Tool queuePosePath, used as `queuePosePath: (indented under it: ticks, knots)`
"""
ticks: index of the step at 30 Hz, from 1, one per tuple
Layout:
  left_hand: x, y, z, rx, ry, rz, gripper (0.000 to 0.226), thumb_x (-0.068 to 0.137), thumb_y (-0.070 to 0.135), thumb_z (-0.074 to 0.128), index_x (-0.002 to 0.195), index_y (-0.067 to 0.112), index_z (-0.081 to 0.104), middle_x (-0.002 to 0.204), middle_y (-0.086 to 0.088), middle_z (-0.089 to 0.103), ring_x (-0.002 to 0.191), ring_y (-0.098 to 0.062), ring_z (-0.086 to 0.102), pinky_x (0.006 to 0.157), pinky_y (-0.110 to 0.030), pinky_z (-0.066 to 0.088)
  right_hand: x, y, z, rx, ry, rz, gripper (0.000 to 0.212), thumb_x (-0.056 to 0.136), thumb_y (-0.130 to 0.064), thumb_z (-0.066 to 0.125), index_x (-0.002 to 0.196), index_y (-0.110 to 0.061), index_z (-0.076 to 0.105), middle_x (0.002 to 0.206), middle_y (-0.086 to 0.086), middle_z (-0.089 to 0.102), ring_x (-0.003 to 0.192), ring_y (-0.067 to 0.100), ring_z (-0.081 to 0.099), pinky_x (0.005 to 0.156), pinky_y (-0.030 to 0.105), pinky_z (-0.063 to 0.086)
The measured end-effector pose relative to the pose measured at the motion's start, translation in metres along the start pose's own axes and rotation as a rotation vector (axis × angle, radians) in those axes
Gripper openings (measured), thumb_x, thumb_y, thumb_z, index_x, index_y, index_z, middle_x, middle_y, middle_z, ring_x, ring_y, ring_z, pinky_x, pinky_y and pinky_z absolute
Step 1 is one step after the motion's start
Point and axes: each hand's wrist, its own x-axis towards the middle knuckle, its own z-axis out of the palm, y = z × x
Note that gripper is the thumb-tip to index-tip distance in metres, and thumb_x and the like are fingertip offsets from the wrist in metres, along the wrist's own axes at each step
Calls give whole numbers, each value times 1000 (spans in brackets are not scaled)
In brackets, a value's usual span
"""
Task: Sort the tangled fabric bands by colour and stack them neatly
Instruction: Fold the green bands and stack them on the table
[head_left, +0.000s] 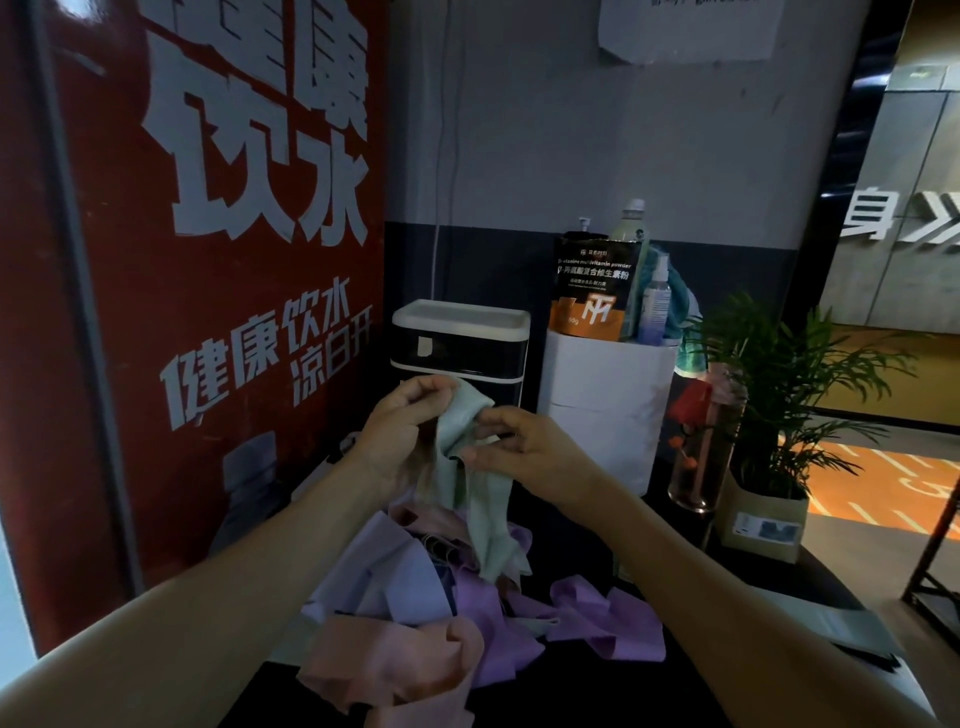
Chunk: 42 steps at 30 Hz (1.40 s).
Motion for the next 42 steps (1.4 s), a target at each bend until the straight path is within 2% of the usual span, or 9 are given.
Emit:
queuePosePath:
  ticks: [5, 8, 13, 15, 23, 26, 34, 39, 42]
  knots:
    - [-1, -6, 11, 115, -127, 0, 21, 95, -6, 40, 101, 8, 54, 99, -8, 64, 88, -14, 64, 68, -19, 56, 1, 8, -1, -52, 115, -9, 24, 80, -19, 72, 94, -3, 61, 89, 9, 67, 79, 11, 64, 73, 26, 52]
    - [-1, -7, 8, 319, -133, 50, 25, 91, -12, 46, 94, 11, 55, 93, -3, 65, 88, -9, 63, 74, -18, 55, 1, 13, -8, -188, 242, -28, 33, 92, -10, 55, 60, -7, 46, 57, 7, 41, 50, 3, 38, 51, 23, 31]
    - [-6, -23, -6, 698, -77, 37, 18, 84, 2, 65, 96, 11, 55, 89, 4, 57, 83, -11, 55, 63, -7, 47, -3, 17, -19, -44, 315, 31, 29, 96, -10, 47, 70, 3, 53, 70, 12, 40, 67, 20, 36, 61, 28, 28]
    - [-10, -33, -9, 772, -149, -29, 26, 80, 22, 72, 100, 15, 56, 96, 4, 60, 90, -11, 57, 75, -16, 47, -3, 19, -22, 28, 338, 59, 31, 97, -11, 44, 79, 13, 55, 74, 13, 45, 71, 20, 40, 65, 30, 32]
    - [-11, -42, 9, 708, -264, 23, 28, 81, 47, 66, 80, 20, 58, 78, 5, 56, 75, -7, 51, 72, -19, 40, 0, 26, -31, 141, 403, 59, 31, 97, -14, 45, 82, 11, 54, 75, 12, 44, 73, 21, 39, 68, 34, 31]
    - [-7, -47, 10, 780, -150, 109, 19, 86, 16, 65, 71, 18, 54, 67, 5, 50, 64, -6, 45, 58, -12, 37, 0, 23, -30, 153, 392, 54, 36, 96, -19, 48, 81, 14, 50, 75, 16, 45, 75, 22, 41, 70, 36, 32]
    - [-3, -27, -24, 649, 138, 132, 13, 94, 10, 53, 81, 9, 54, 75, -1, 54, 69, -11, 48, 67, -24, 41, -6, 26, -49, 473, 537, 143, 28, 99, -9, 41, 75, -5, 56, 83, 12, 57, 81, 23, 56, 72, 33, 52]
    - [6, -20, -56, 621, 318, 83, 19, 95, 7, 50, 77, 13, 51, 73, -4, 50, 65, -14, 44, 62, -27, 40, 2, 58, -58, 252, 639, 269, 34, 95, -10, 43, 62, -9, 47, 68, 11, 46, 73, 25, 48, 69, 37, 45]
    - [9, -18, -66, 549, 423, 27, 7, 96, 7, 48, 89, 7, 51, 81, -7, 51, 76, -20, 49, 77, -39, 47, 2, 69, -57, -9, 575, 265, 37, 95, -8, 40, 58, -8, 47, 63, 12, 48, 69, 23, 47, 67, 37, 41]
